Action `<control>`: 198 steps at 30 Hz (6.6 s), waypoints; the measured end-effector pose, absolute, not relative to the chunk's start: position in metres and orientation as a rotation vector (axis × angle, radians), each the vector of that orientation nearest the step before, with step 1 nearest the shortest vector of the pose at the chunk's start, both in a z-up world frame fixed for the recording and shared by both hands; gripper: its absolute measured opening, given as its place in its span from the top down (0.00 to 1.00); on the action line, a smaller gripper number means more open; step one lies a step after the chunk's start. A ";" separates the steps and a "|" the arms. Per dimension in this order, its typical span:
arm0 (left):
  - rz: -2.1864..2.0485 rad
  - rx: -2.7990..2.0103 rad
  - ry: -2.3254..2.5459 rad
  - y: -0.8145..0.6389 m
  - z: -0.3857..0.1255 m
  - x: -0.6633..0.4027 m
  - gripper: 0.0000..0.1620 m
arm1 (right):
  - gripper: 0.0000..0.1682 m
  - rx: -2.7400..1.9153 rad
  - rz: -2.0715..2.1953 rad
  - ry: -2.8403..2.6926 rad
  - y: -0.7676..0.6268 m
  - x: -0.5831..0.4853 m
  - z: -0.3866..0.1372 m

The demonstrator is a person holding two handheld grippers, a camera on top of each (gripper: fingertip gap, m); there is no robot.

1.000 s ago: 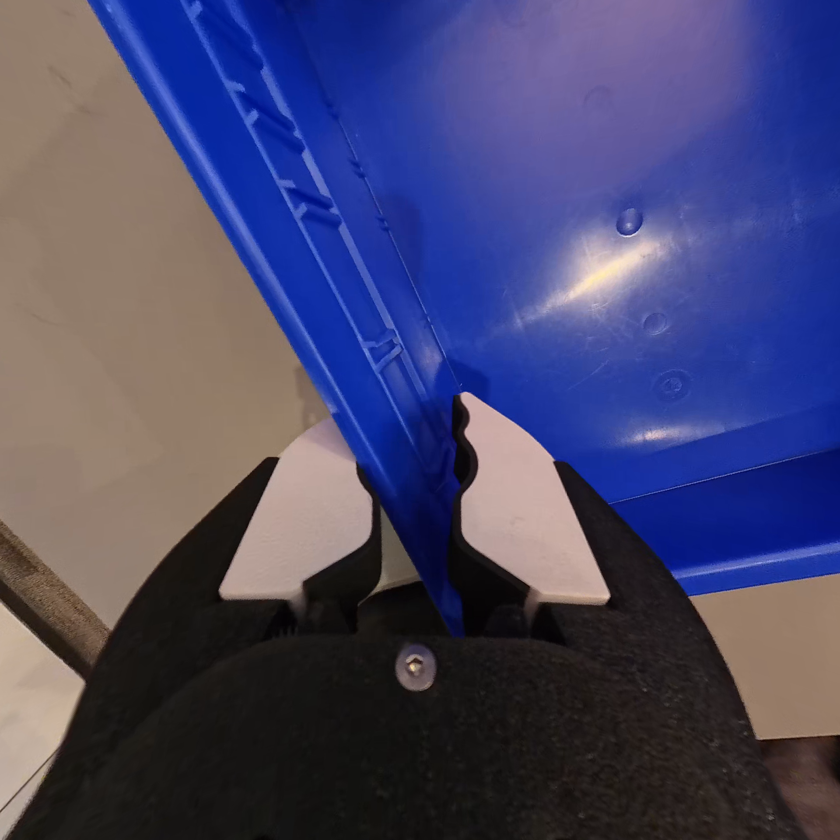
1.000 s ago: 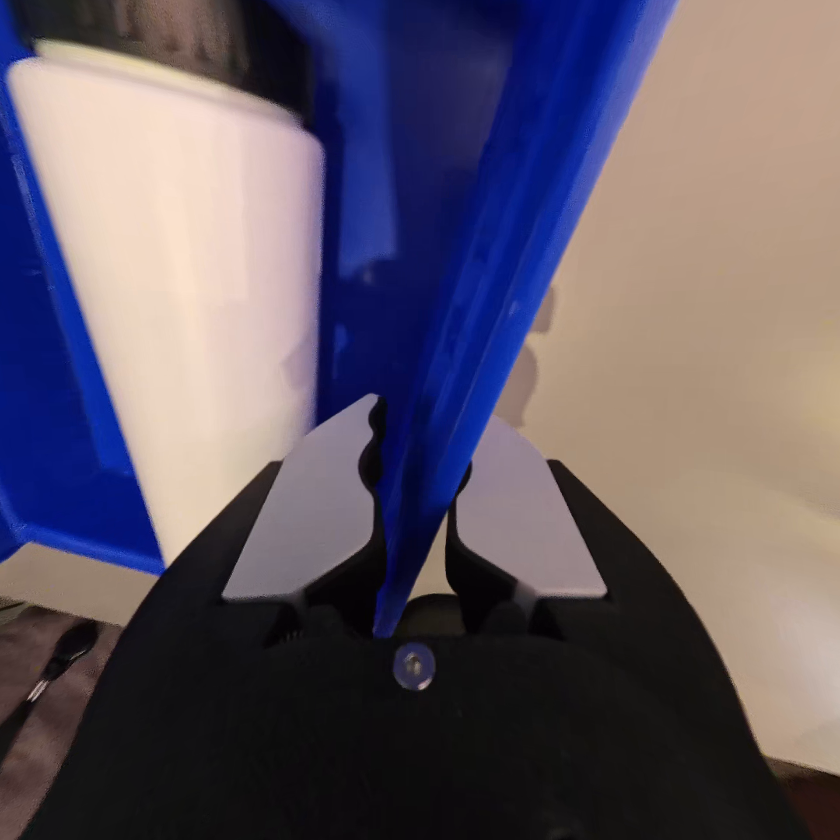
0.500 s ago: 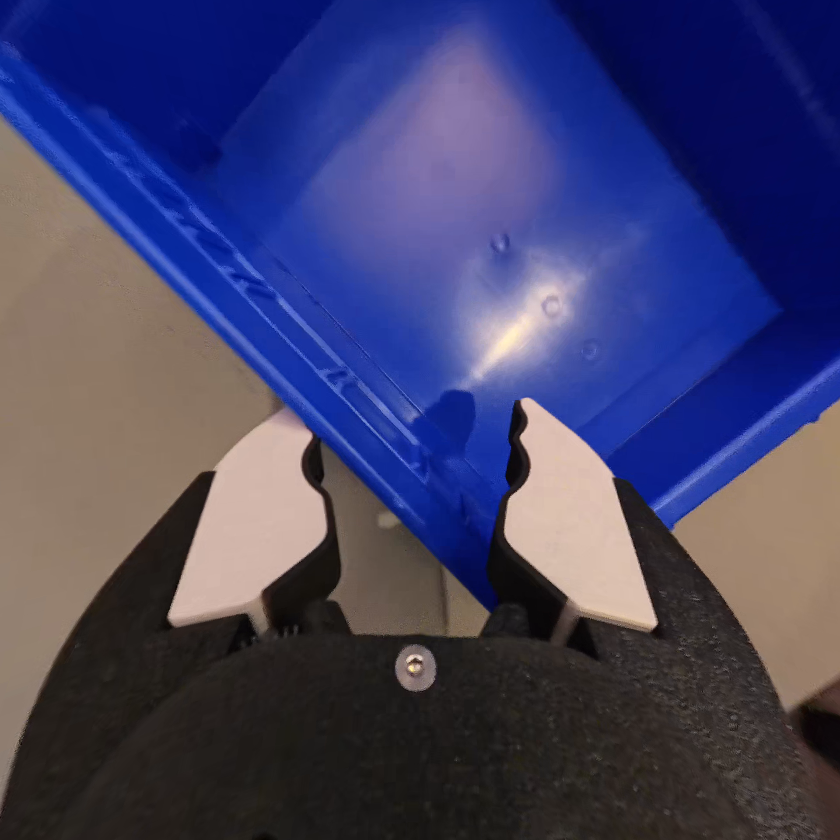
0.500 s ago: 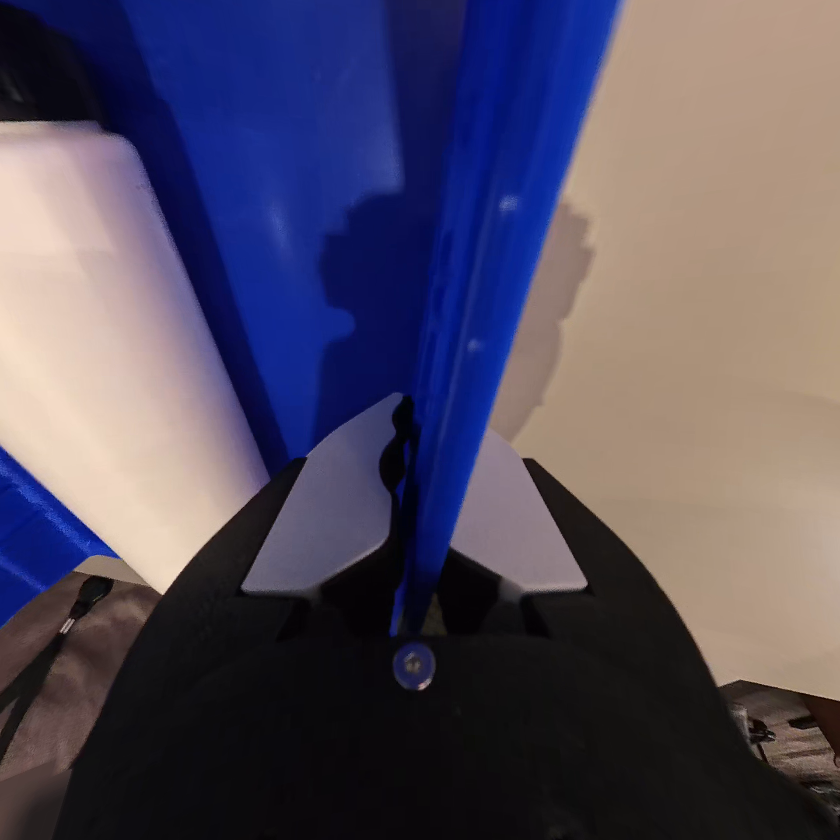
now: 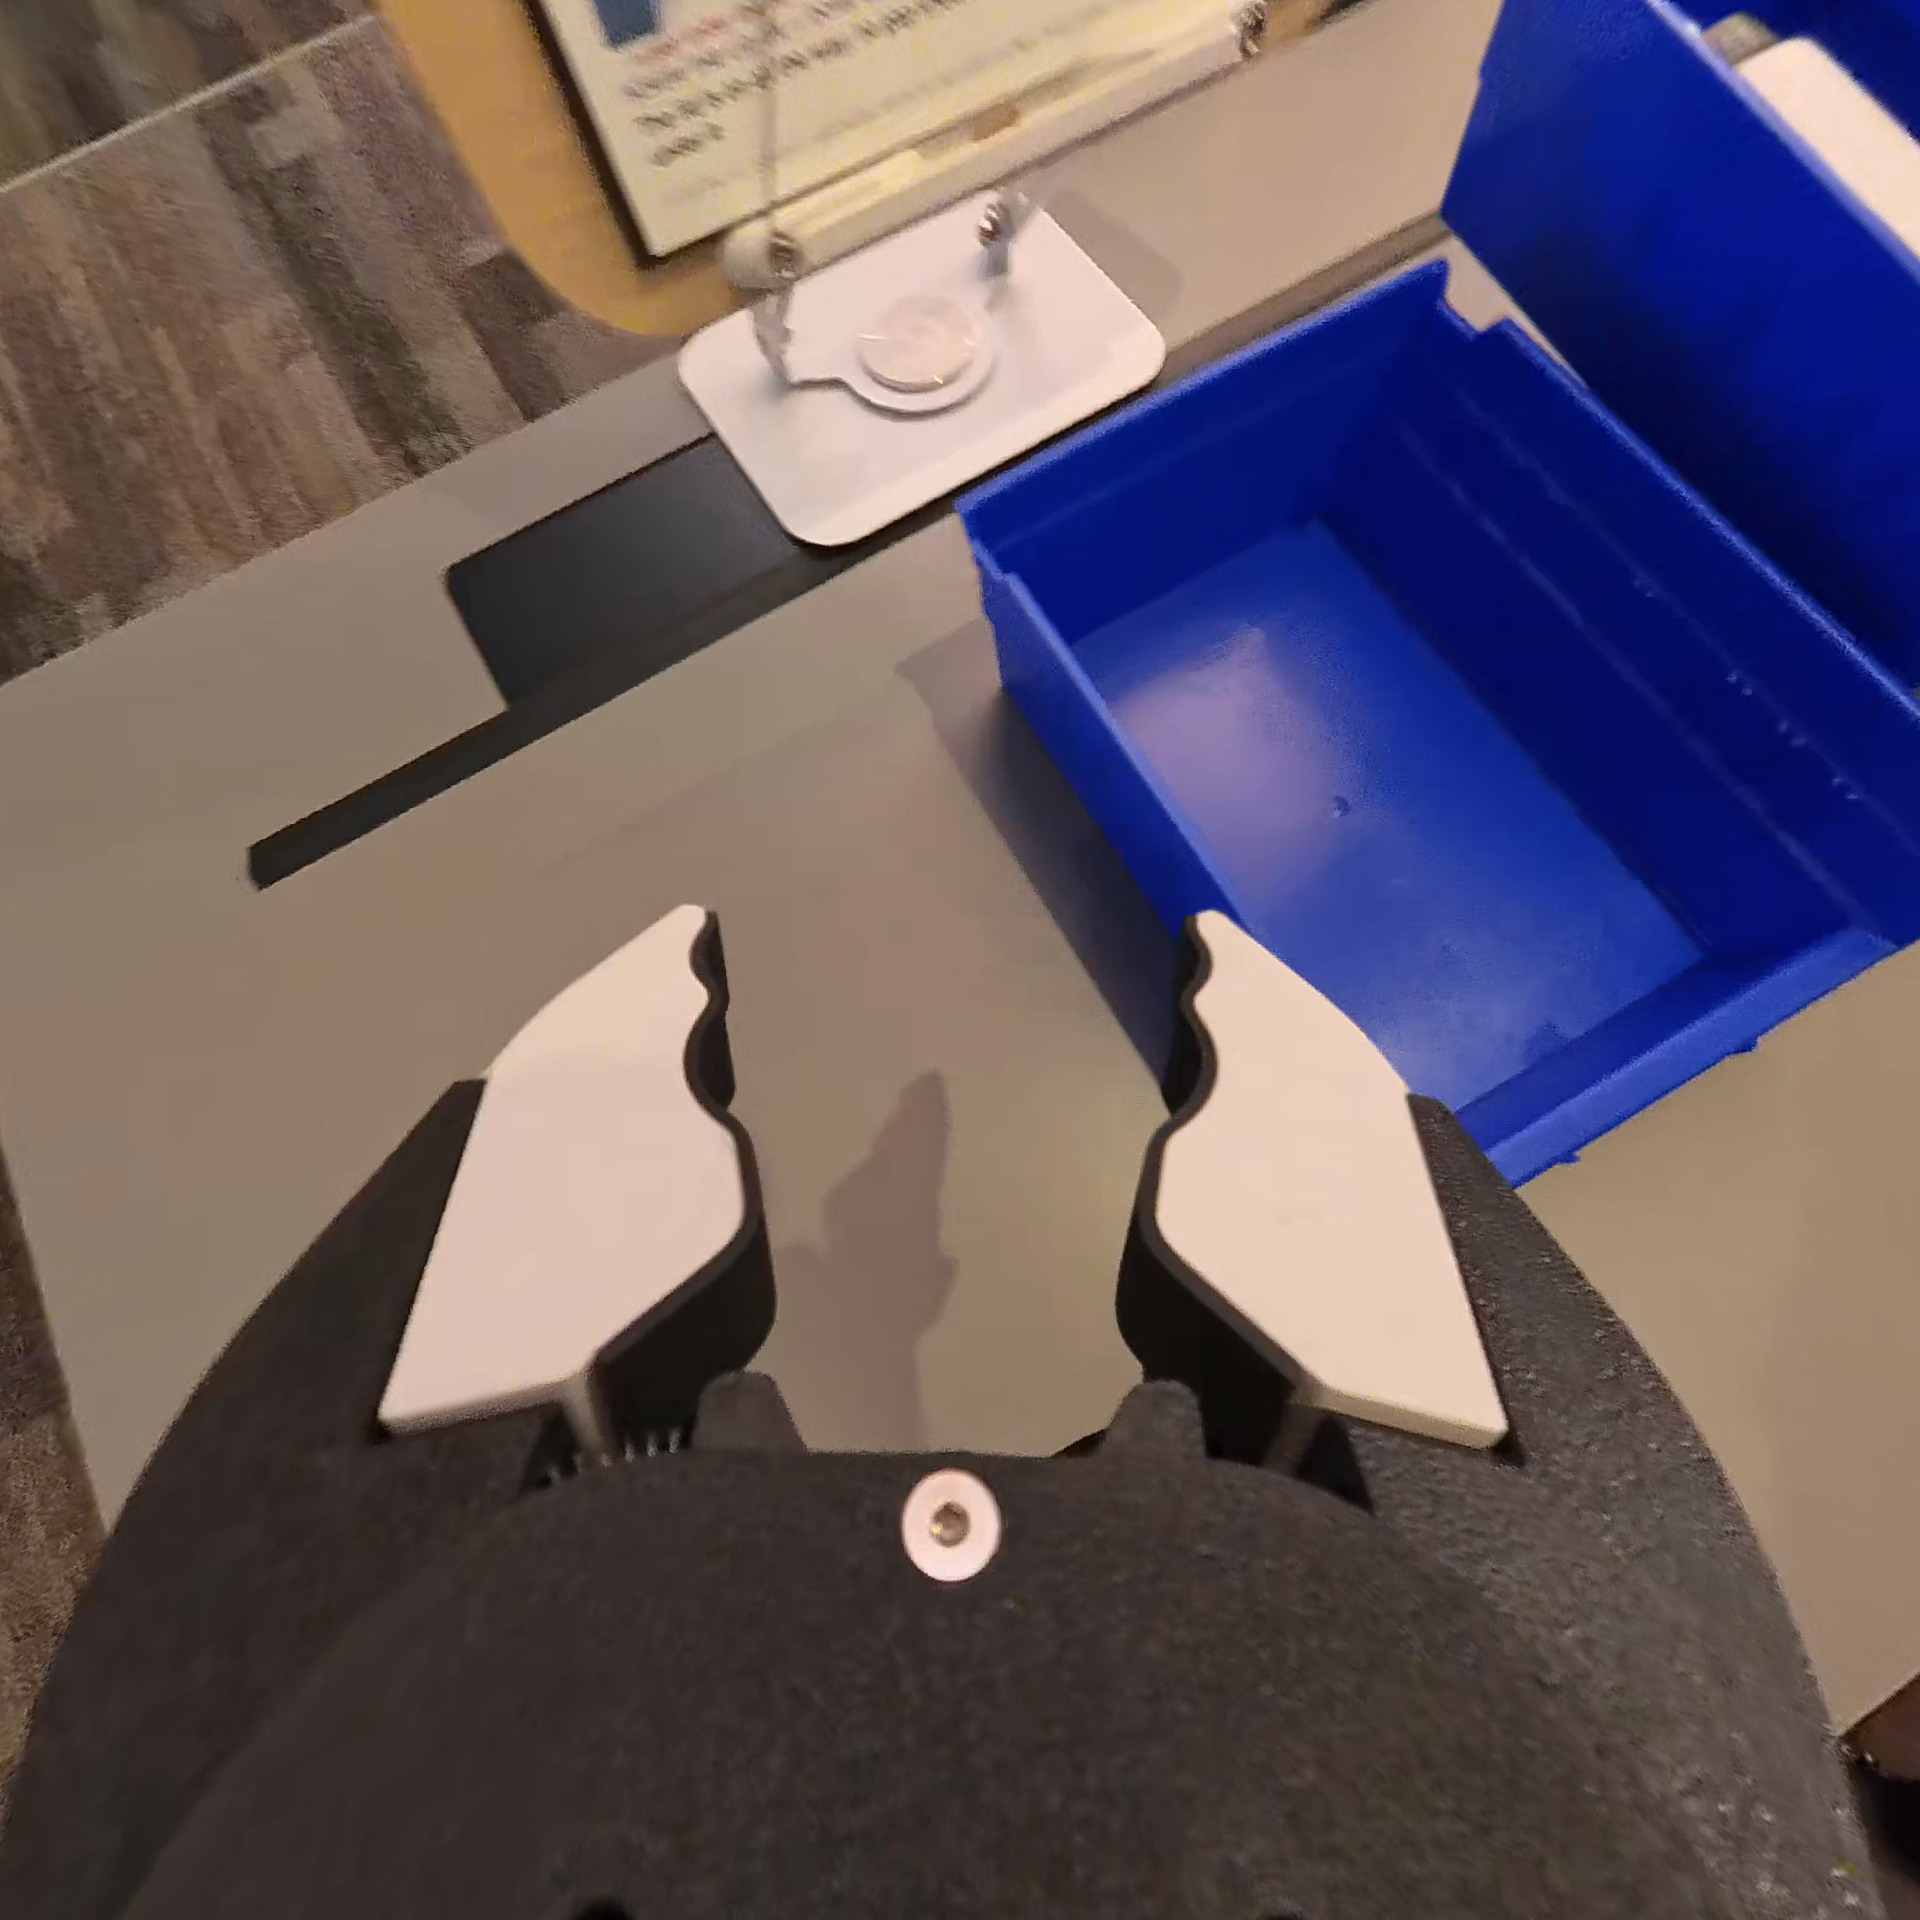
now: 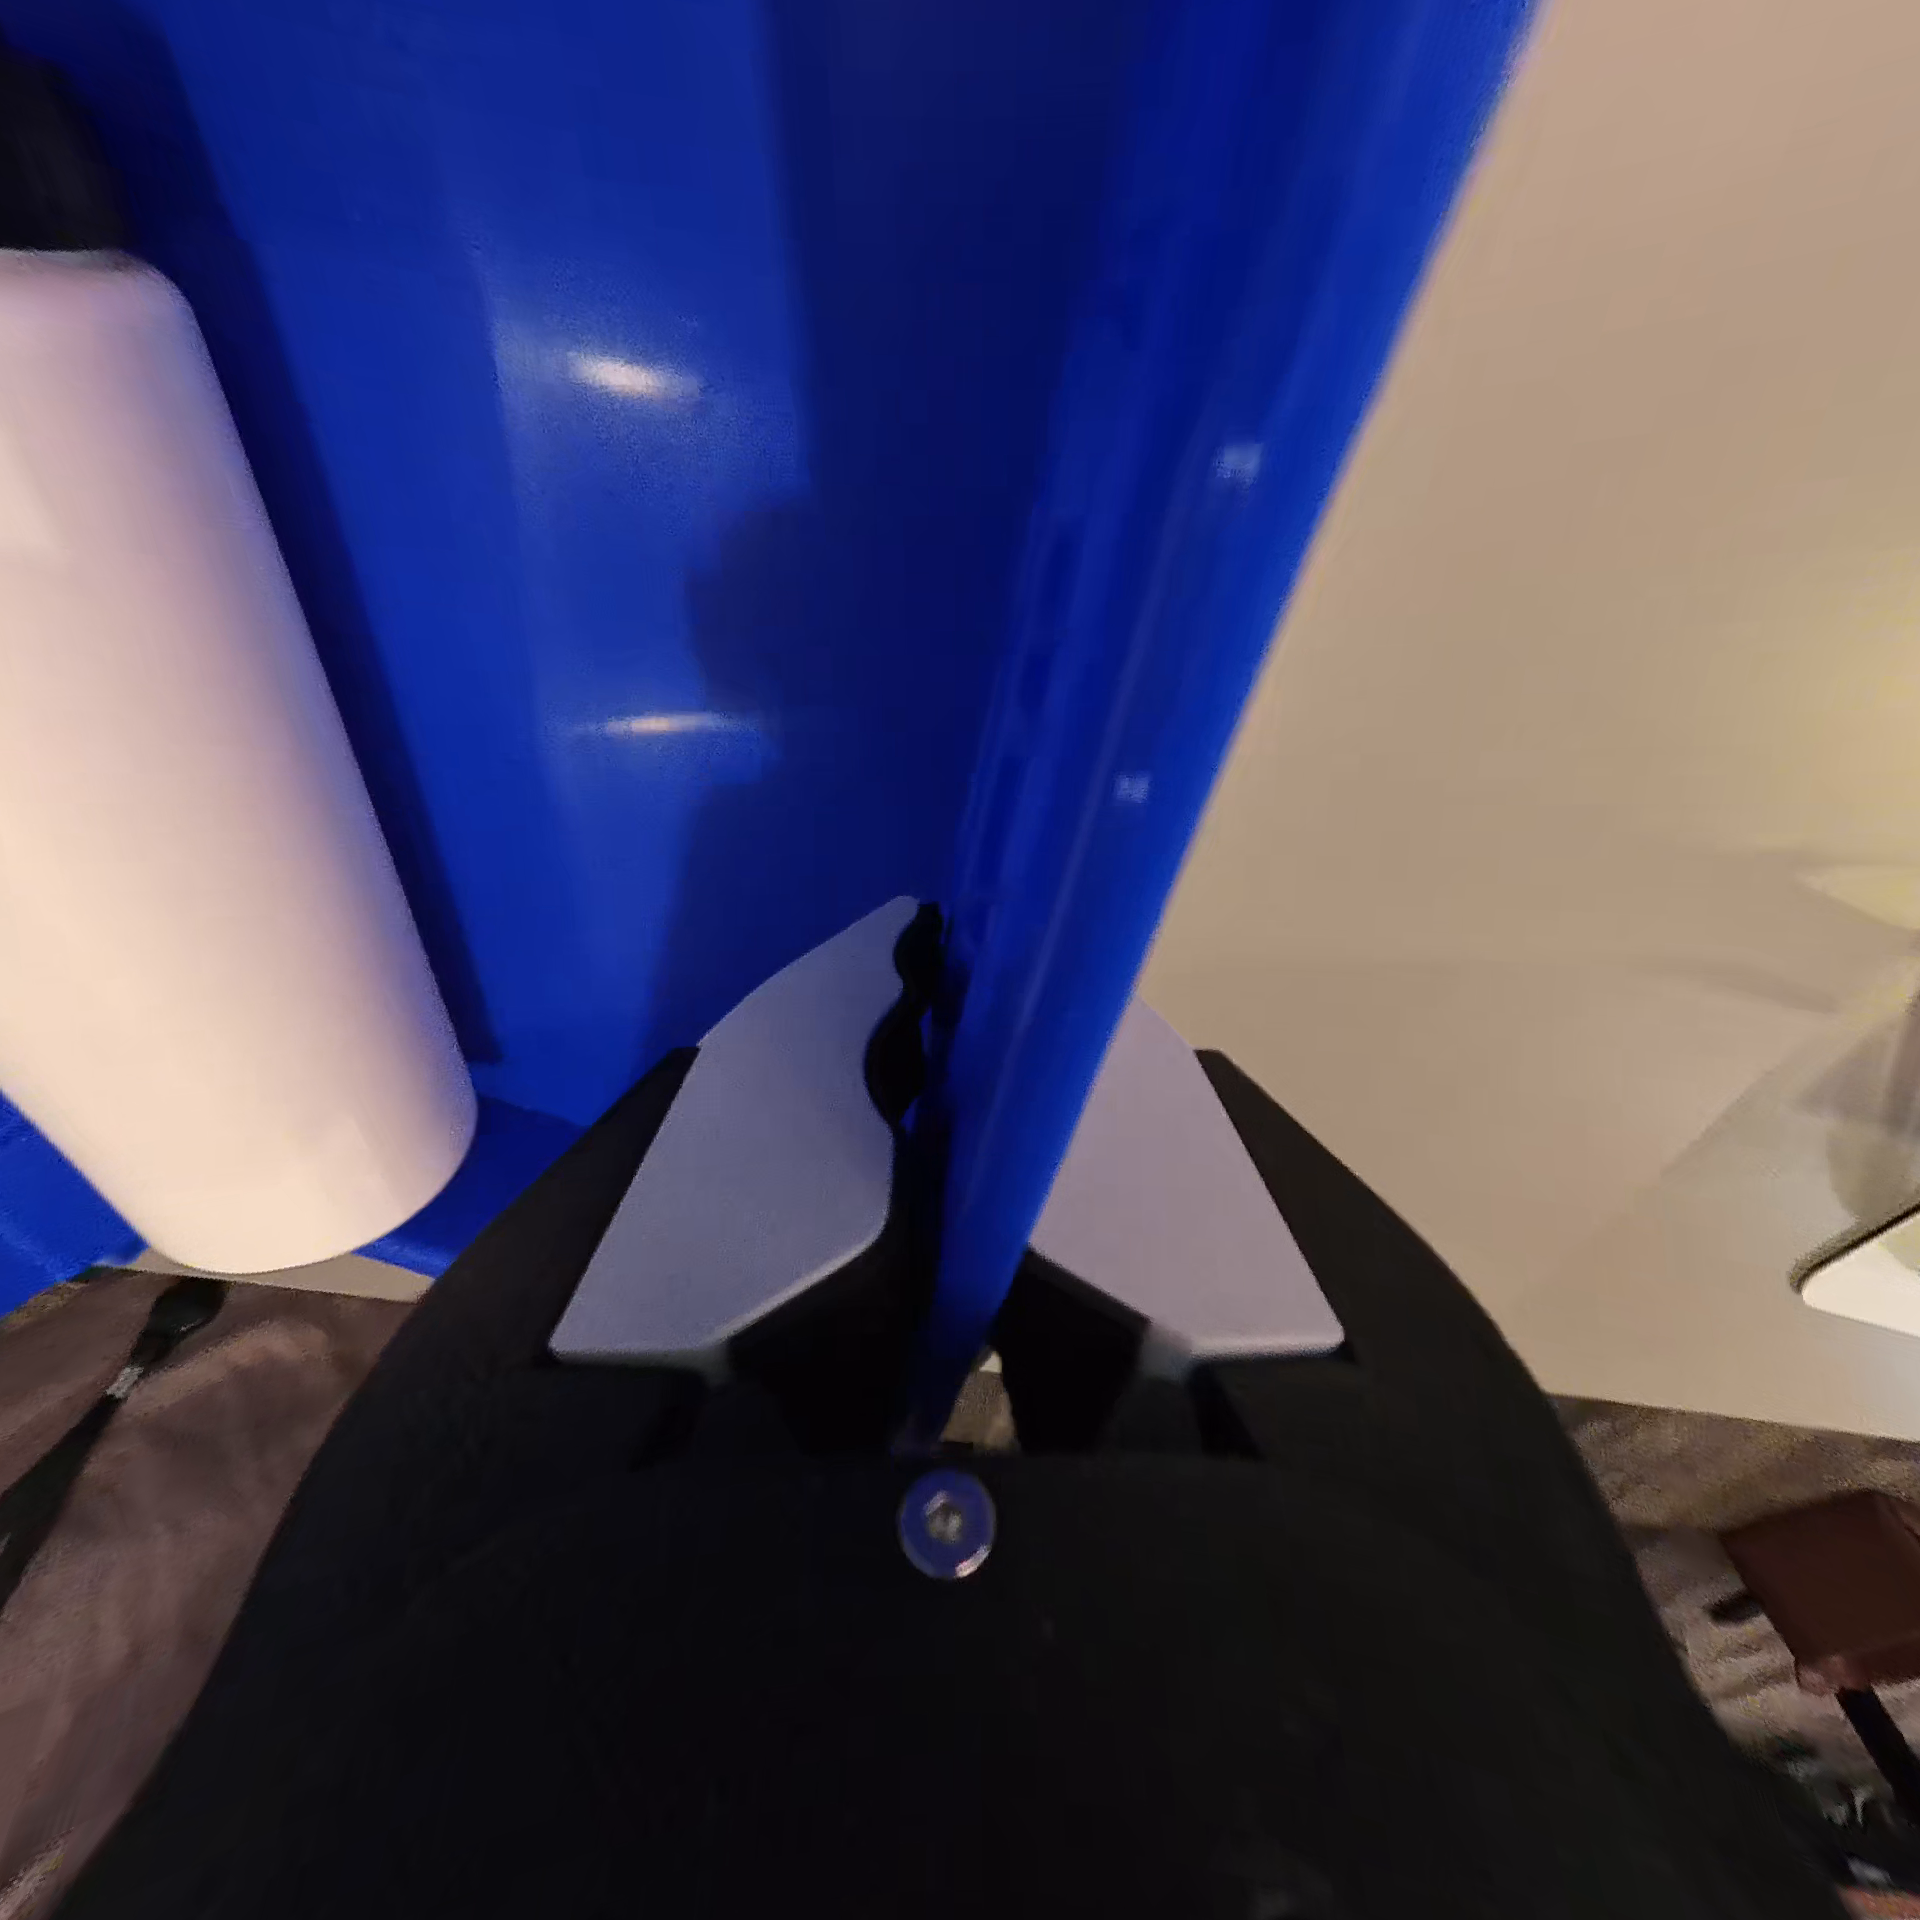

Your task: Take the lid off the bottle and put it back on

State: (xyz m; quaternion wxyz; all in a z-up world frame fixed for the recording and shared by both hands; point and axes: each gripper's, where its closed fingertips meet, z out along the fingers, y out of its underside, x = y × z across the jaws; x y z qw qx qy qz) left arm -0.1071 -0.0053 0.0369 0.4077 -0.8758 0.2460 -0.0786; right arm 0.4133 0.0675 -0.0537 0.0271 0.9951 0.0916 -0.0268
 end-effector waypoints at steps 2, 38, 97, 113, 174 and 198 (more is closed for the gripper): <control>-0.212 -2.202 0.578 -0.008 0.043 -0.121 0.50 | 0.96 3.081 -0.098 0.317 0.077 0.395 -0.034; -0.377 -2.121 -0.213 -0.045 0.049 -0.333 0.41 | 0.96 2.804 -0.441 0.954 0.045 -0.137 -0.120; -0.488 -1.992 0.438 0.007 0.054 -0.229 0.57 | 0.95 3.048 -0.256 0.299 0.040 0.321 -0.148; -0.891 -1.503 0.706 -0.037 0.135 -0.133 0.60 | 0.95 3.014 -0.230 0.324 0.052 0.473 -0.149; 0.133 -3.062 0.547 0.002 -0.145 -0.182 0.45 | 0.68 3.704 0.140 0.854 0.097 0.415 -0.025; 0.112 -2.905 0.533 0.025 -0.113 -0.183 0.48 | 0.69 3.644 0.129 0.886 0.094 0.412 -0.038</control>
